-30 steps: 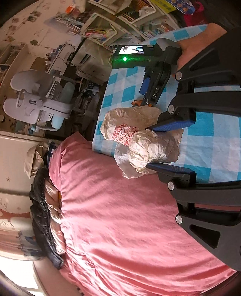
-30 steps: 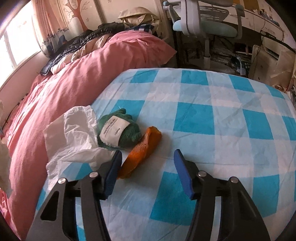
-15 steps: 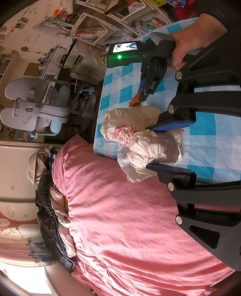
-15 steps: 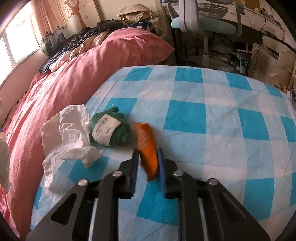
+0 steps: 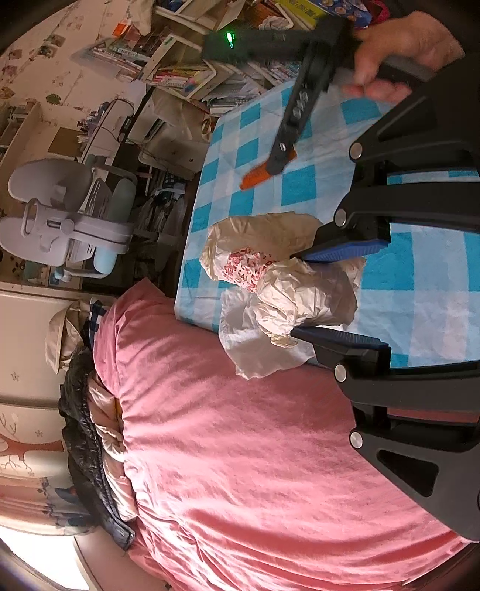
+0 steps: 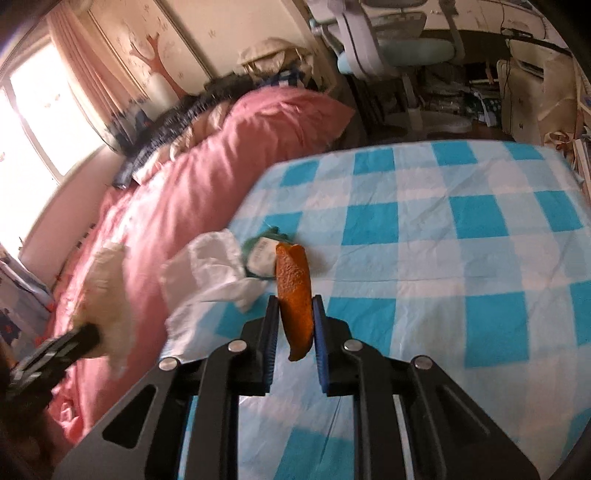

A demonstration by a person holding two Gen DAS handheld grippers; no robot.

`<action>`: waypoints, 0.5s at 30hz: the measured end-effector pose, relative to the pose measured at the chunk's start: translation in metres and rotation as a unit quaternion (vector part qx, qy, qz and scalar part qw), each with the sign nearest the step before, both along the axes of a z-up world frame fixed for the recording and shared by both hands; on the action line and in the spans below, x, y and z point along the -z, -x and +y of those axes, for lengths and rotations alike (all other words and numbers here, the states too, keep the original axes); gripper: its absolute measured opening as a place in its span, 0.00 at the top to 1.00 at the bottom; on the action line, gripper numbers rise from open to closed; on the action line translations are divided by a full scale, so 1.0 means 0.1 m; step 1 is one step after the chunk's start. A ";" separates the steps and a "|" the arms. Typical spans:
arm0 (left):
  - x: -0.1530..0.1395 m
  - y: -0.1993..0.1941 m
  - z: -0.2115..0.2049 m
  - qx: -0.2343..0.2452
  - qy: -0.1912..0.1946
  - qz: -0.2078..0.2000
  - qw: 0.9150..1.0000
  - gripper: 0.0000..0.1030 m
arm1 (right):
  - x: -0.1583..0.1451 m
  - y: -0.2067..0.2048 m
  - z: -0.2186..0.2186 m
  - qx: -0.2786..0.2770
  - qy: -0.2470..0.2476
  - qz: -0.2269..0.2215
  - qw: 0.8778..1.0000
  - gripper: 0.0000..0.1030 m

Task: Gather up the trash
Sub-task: 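Grasp the orange peel beside the green yarn with the right tool while the left lifts the bag, then carry the bag and the orange peel toward the yellow bin with both tools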

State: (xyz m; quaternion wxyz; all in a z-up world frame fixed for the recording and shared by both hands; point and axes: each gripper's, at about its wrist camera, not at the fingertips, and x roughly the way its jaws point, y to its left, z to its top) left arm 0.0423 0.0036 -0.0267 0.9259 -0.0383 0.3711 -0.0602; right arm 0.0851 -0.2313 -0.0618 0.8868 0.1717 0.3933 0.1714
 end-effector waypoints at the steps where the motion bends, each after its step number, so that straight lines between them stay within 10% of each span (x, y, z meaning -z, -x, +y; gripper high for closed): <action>1: 0.00 0.04 -0.02 0.002 0.000 0.000 1.000 0.70 | -0.04 0.04 -0.02 0.001 -0.004 -0.004 1.000 0.82; 15: 0.02 0.26 -0.12 0.018 -0.007 -0.011 1.000 0.70 | -0.21 0.78 -0.35 0.020 -0.038 -0.037 0.998 0.82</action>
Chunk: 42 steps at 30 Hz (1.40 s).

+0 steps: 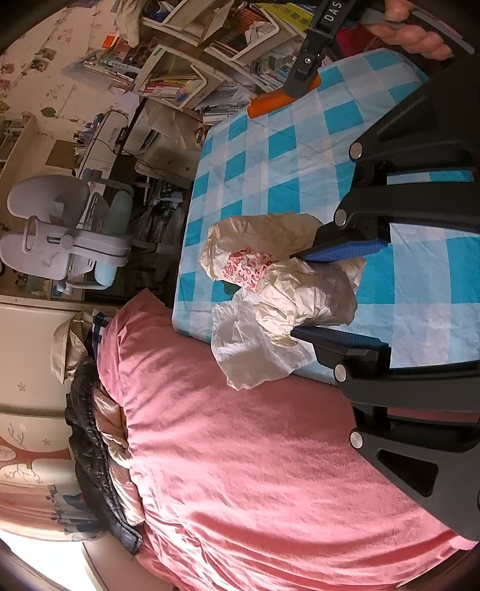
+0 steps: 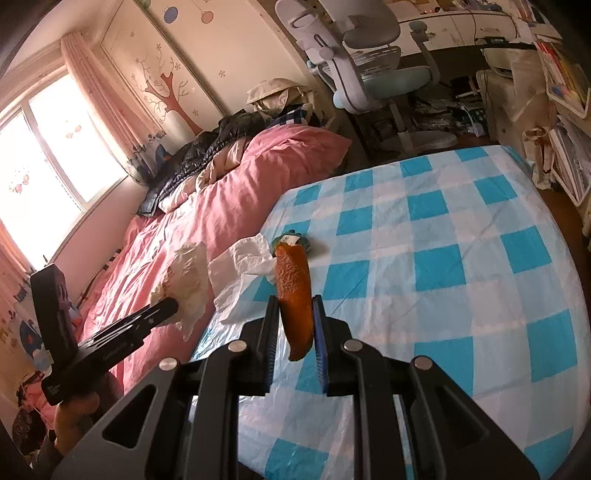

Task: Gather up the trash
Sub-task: 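Carry the bag and the orange peel toward the yellow bin with both tools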

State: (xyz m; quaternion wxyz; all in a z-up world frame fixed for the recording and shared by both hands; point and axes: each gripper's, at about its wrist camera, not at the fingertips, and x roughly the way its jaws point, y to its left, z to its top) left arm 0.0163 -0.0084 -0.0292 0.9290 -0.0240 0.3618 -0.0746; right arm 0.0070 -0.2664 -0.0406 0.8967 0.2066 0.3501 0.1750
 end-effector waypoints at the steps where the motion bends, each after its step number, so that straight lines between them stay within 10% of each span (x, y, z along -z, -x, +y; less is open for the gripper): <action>1: 0.00 0.00 -0.01 0.002 -0.001 -0.001 1.000 0.70 | 0.01 0.00 0.00 -0.002 -0.001 -0.001 1.000 0.82; 42: -0.03 0.74 -0.10 0.023 -0.001 -0.028 0.999 0.70 | 0.01 0.72 0.08 -0.018 0.014 -0.052 0.998 0.82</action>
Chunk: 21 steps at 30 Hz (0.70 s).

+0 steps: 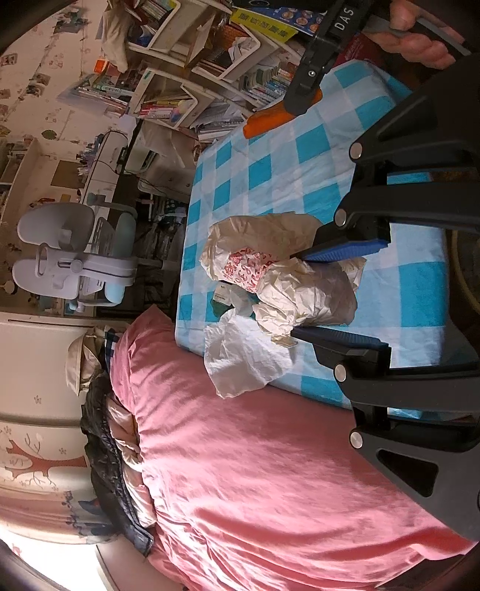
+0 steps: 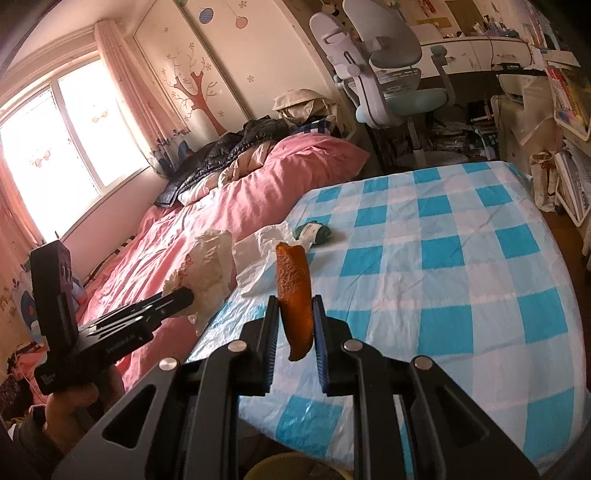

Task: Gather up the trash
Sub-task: 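Carry the bag and the orange peel toward the yellow bin with both tools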

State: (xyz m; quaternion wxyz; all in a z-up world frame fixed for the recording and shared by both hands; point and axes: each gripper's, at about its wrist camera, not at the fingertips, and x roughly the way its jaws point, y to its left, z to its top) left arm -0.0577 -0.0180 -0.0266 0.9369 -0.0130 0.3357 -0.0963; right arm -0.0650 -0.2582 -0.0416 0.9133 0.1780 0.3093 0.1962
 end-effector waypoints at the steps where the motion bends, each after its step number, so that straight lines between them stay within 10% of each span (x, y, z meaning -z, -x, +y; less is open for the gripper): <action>1: 0.00 0.03 0.00 0.000 0.001 -0.001 1.000 0.70 | 0.00 0.01 0.00 0.001 -0.001 0.000 1.000 0.82; 21: 0.10 0.56 0.01 0.006 0.007 0.003 1.000 0.69 | 0.16 0.37 0.03 0.003 0.005 0.015 1.000 0.82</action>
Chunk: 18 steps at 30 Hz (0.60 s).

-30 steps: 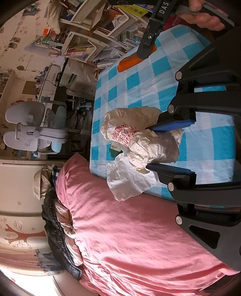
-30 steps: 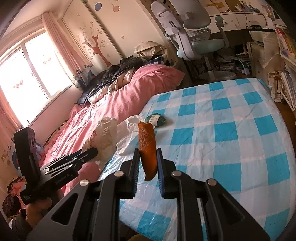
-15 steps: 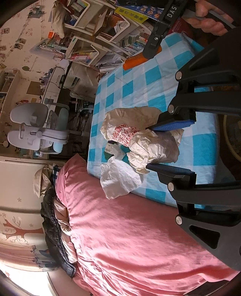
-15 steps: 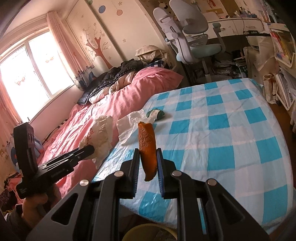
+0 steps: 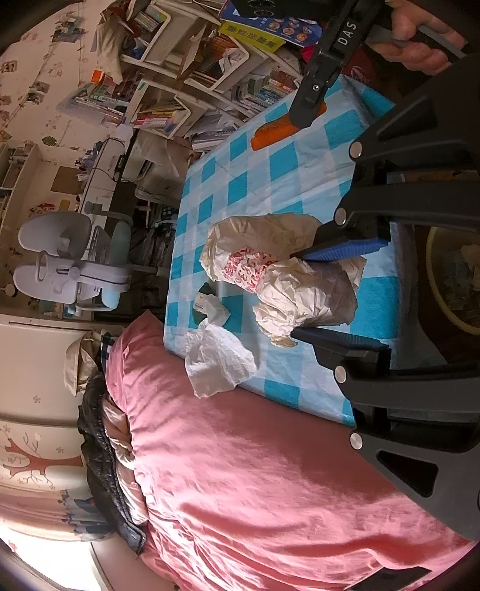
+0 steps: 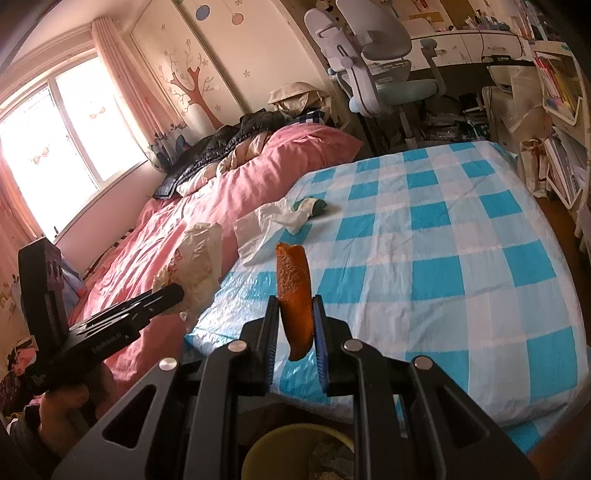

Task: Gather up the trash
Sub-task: 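Carry the bag and the orange peel toward the yellow bin with both tools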

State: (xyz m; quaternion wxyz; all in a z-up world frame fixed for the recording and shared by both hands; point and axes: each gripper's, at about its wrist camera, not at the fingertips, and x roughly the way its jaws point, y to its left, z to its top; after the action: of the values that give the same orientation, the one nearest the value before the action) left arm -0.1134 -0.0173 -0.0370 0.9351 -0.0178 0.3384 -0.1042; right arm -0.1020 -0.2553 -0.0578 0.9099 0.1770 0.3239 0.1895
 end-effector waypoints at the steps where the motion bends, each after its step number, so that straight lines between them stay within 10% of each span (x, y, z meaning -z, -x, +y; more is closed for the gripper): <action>1: 0.01 0.03 0.01 -0.001 0.000 0.000 1.000 0.68 | 0.01 0.02 0.01 -0.001 0.001 0.001 1.000 0.82; 18: 0.07 0.20 0.03 -0.002 0.001 0.003 1.000 0.68 | 0.12 0.30 0.15 -0.024 0.012 0.019 0.999 0.82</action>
State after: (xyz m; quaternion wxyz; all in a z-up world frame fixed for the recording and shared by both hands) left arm -0.1331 -0.0145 -0.0443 0.9342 -0.0199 0.3410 -0.1026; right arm -0.1315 -0.2406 -0.0696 0.9009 0.1613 0.3476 0.2039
